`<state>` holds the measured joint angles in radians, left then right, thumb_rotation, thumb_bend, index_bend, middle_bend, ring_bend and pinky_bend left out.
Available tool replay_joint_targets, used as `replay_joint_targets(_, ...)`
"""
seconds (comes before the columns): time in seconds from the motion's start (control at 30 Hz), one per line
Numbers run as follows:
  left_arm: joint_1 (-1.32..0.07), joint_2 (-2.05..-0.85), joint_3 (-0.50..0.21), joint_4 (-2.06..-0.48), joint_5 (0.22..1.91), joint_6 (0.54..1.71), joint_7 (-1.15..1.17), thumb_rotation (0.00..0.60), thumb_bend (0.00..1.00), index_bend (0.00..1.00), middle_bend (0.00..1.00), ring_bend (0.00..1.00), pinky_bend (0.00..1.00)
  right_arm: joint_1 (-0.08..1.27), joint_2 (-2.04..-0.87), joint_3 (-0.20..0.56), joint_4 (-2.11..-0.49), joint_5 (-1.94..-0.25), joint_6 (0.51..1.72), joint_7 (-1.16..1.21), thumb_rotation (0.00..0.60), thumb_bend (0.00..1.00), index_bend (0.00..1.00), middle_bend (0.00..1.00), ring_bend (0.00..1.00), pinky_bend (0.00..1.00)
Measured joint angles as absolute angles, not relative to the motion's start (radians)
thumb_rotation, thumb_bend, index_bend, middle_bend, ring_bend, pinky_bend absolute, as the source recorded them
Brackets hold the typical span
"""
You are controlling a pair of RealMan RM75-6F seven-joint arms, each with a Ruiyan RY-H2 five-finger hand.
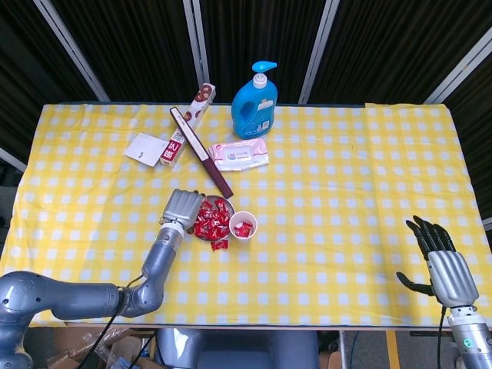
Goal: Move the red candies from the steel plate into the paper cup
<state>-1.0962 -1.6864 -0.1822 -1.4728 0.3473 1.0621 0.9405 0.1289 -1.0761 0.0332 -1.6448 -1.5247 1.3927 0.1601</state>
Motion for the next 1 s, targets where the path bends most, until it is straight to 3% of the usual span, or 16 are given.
replay_joint_targets(0.47,-1.114,-1.752,-0.185,-1.408,0.339,1.041,0.95,0.6,0.2,0.34,0.33,0.79,0.87,0.13,-1.073,0.032,-1.648,-1.523,1.388,0.166,0.6,0.28,0.0,0.0,0.0,0.0)
replay_joint_targets(0.83,-1.124,-1.794,-0.177,-1.362,0.36,1.038,0.968,0.6,0.36,0.51,0.57,0.81,0.89,0.13,-1.072,0.032,-1.649,-1.524,1.387,0.173,0.6,0.28,0.0,0.0,0.0,0.0)
replay_joint_targets(1.0,-1.119,-1.802,-0.173,-1.355,0.378,1.044,0.967,0.6,0.41,0.54,0.6,0.81,0.89,0.13,-1.072,0.031,-1.648,-1.524,1.388,0.174,0.6,0.28,0.0,0.0,0.0,0.0)
